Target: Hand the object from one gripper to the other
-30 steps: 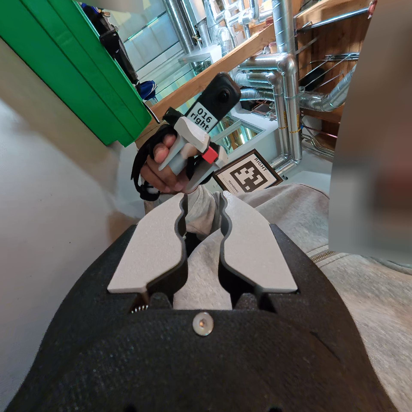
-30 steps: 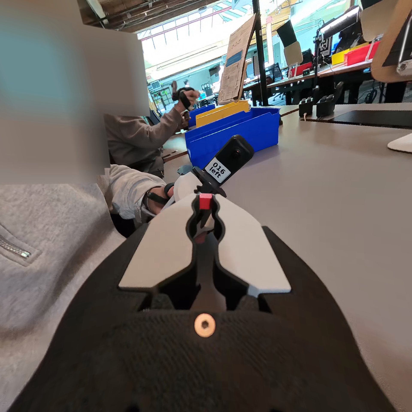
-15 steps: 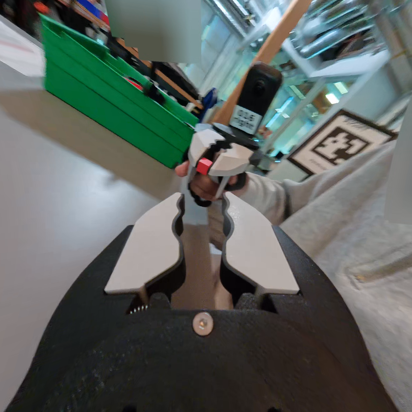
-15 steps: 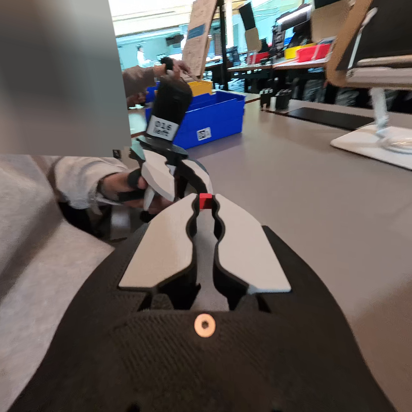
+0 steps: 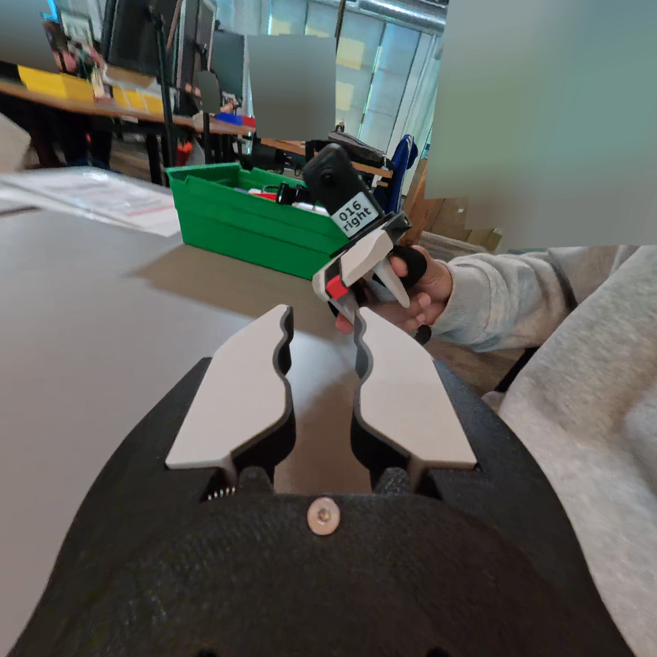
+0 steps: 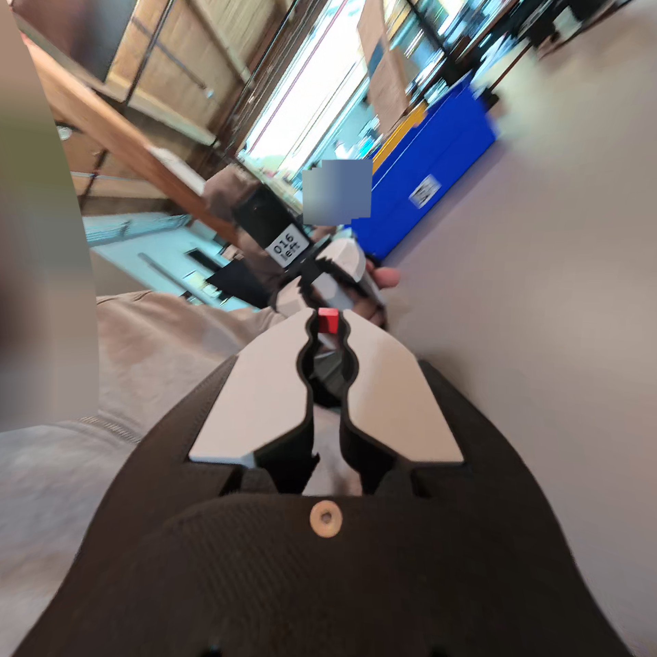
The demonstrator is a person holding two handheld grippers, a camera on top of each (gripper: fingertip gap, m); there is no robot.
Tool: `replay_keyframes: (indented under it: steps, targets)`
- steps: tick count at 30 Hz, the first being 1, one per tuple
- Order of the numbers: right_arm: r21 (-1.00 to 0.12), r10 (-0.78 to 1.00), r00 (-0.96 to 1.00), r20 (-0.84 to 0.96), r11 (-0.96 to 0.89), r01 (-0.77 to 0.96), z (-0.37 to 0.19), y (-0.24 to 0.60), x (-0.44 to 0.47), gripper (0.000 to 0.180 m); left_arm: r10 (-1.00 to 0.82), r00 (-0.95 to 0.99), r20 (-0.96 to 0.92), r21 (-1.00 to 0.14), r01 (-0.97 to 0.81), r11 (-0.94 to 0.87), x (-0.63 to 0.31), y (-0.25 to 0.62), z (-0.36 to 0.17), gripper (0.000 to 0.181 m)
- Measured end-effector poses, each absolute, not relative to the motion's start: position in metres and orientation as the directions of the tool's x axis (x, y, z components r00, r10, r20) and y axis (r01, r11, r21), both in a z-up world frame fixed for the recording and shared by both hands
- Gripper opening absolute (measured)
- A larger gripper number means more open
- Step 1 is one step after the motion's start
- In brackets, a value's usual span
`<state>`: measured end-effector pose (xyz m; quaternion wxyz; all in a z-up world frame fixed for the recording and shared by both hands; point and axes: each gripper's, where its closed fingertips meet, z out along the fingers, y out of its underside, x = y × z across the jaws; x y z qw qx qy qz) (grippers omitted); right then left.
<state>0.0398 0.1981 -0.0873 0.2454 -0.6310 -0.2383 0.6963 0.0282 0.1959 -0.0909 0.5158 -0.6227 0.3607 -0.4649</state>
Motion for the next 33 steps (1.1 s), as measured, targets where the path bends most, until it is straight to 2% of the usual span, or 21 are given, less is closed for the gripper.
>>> replay_keyframes:
  steps: [4, 8, 14, 20, 22, 24, 26, 28, 31, 33]
  targets:
    - [-0.545, 0.531, -0.194, -0.825, -0.839, 0.018, -0.08, 0.181, 0.032, 0.01, -0.961, 0.275, -0.018, -0.998, -0.07, -0.001, 0.036, 0.18, -0.088, 0.022]
    - [-0.441, 0.416, -0.237, -0.878, -0.895, 0.062, -0.084, 0.176, 0.03, 0.011, -0.959, 0.246, -0.141, -0.987, -0.116, 0.115, 0.041, 0.169, -0.087, 0.02]
    - [-0.356, 0.319, -0.277, -0.906, -0.93, 0.095, -0.086, 0.171, 0.027, 0.011, -0.952, 0.244, -0.182, -0.977, -0.152, 0.147, 0.042, 0.169, -0.091, 0.01]
    - [-0.344, 0.3, -0.3, -0.905, -0.933, 0.103, -0.086, 0.17, 0.027, 0.011, -0.955, 0.241, -0.174, -0.978, -0.154, 0.139, 0.042, 0.168, -0.092, 0.009]
    - [-0.355, 0.314, -0.294, -0.902, -0.93, 0.096, -0.087, 0.171, 0.026, 0.02, -0.956, 0.24, -0.169, -0.979, -0.151, 0.135, 0.041, 0.168, -0.09, 0.009]
    - [-0.382, 0.353, -0.257, -0.9, -0.922, 0.072, -0.092, 0.177, 0.026, 0.04, -0.958, 0.245, -0.152, -0.984, -0.125, 0.124, 0.04, 0.168, -0.085, 0.009]
    - [-0.442, 0.428, -0.198, -0.882, -0.897, 0.027, -0.096, 0.186, 0.028, 0.042, -0.964, 0.246, -0.107, -0.991, -0.106, 0.083, 0.037, 0.171, -0.084, 0.009]
    - [-0.573, 0.573, -0.122, -0.811, -0.819, -0.032, -0.096, 0.195, 0.032, 0.045, -0.973, 0.229, -0.016, -0.998, -0.067, 0.001, 0.036, 0.173, -0.084, 0.009]
    - [-0.82, 0.825, -0.041, -0.564, -0.565, -0.087, -0.082, 0.198, 0.038, 0.05, -0.959, 0.137, 0.25, -0.968, 0.048, -0.246, 0.033, 0.175, -0.08, 0.008]
    - [-0.924, 0.929, -0.002, -0.37, -0.369, -0.105, -0.073, 0.194, 0.042, 0.05, -0.881, 0.04, 0.471, -0.877, 0.126, -0.463, 0.029, 0.179, -0.079, 0.008]
